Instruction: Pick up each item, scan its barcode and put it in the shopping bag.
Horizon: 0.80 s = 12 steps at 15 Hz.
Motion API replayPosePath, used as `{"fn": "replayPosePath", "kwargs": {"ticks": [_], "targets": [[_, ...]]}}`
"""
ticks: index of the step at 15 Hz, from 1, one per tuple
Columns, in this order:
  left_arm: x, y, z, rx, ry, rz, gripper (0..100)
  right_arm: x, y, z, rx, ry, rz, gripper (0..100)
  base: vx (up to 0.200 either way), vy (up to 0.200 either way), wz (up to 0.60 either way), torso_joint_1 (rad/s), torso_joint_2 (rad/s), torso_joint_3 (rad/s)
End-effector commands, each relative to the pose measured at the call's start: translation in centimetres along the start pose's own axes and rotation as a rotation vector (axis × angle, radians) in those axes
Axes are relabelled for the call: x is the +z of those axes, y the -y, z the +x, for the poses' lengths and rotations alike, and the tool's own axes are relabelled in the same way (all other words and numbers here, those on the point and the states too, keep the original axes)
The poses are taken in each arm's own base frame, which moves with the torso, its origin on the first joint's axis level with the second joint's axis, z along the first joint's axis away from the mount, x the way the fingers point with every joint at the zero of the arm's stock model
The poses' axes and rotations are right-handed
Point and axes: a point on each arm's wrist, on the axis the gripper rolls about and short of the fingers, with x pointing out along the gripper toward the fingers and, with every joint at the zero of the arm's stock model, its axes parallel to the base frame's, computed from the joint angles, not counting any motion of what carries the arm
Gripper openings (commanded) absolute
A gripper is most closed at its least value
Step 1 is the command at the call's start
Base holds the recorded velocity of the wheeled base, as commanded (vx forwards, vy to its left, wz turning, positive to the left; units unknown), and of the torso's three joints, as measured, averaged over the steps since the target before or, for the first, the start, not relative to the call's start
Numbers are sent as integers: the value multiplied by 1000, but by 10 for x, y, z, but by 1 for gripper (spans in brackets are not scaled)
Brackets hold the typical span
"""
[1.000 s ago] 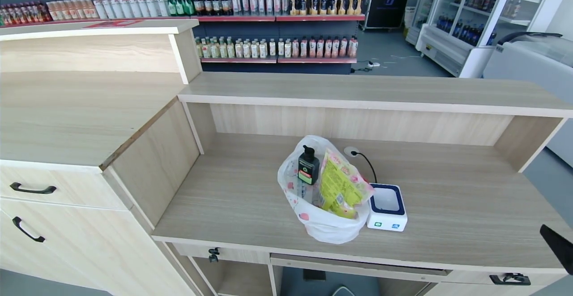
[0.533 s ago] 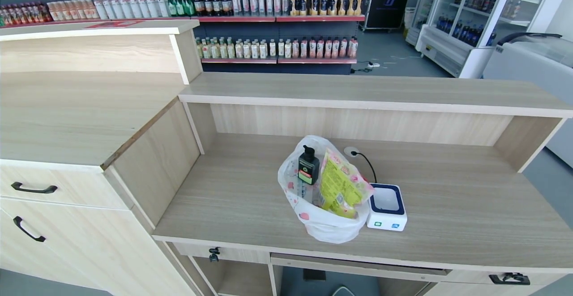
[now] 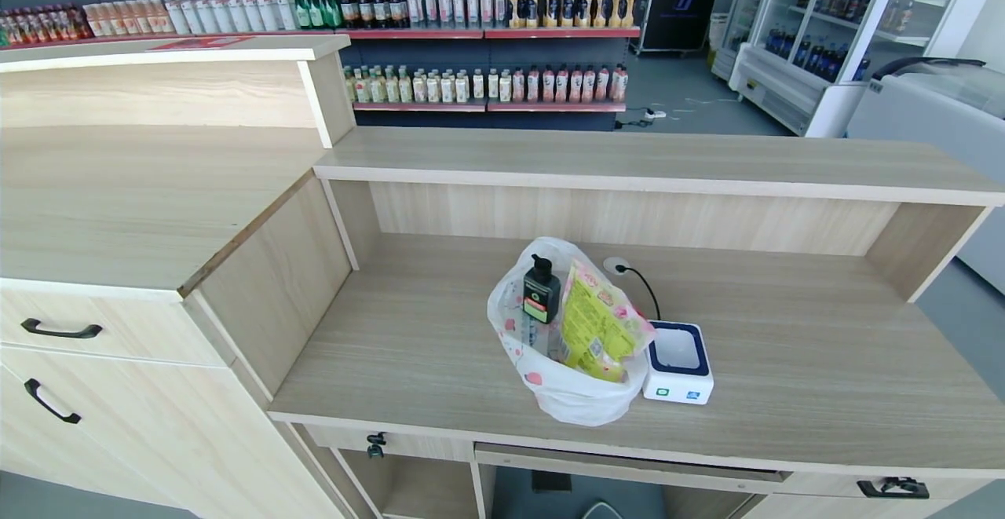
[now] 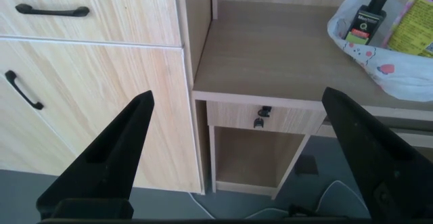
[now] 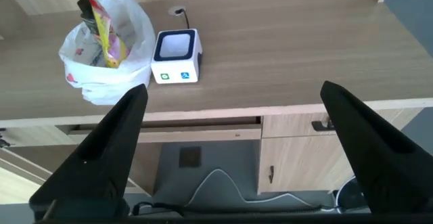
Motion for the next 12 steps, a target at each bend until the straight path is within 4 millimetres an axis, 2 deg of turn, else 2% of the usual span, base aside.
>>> {"fn": "replayPosePath", "kwargs": {"ticks": [1, 12], "targets": [[0, 0, 0, 1, -1, 0, 100, 0, 0, 0, 1, 0, 1, 100, 0, 0, 0, 0, 0, 0], [0, 0, 0, 1, -3, 0, 100, 0, 0, 0, 1, 0, -2, 100, 0, 0, 0, 0, 0, 0]]}}
